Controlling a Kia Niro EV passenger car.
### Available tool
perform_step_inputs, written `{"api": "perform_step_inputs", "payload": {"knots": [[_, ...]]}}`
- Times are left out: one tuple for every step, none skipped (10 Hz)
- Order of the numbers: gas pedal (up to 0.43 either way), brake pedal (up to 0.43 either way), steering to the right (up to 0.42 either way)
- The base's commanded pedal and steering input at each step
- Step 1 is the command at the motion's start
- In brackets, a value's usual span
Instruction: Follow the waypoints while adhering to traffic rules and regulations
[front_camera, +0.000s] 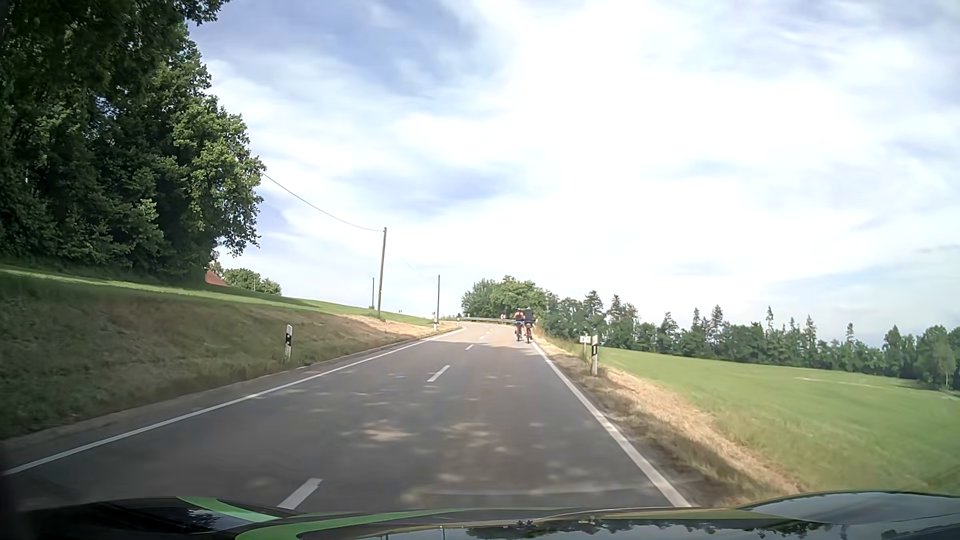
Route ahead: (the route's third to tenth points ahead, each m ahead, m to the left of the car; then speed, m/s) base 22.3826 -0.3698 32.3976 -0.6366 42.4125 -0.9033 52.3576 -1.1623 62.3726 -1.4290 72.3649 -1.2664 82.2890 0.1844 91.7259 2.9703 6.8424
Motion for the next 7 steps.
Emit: {"api": "perform_step_inputs", "payload": {"knots": [[0.087,0.000,-0.004],[0.087,0.000,-0.001],[0.087,0.000,-0.001],[0.087,0.000,-0.001],[0.087,0.000,-0.001],[0.087,0.000,0.000],[0.098,0.000,0.000]]}}
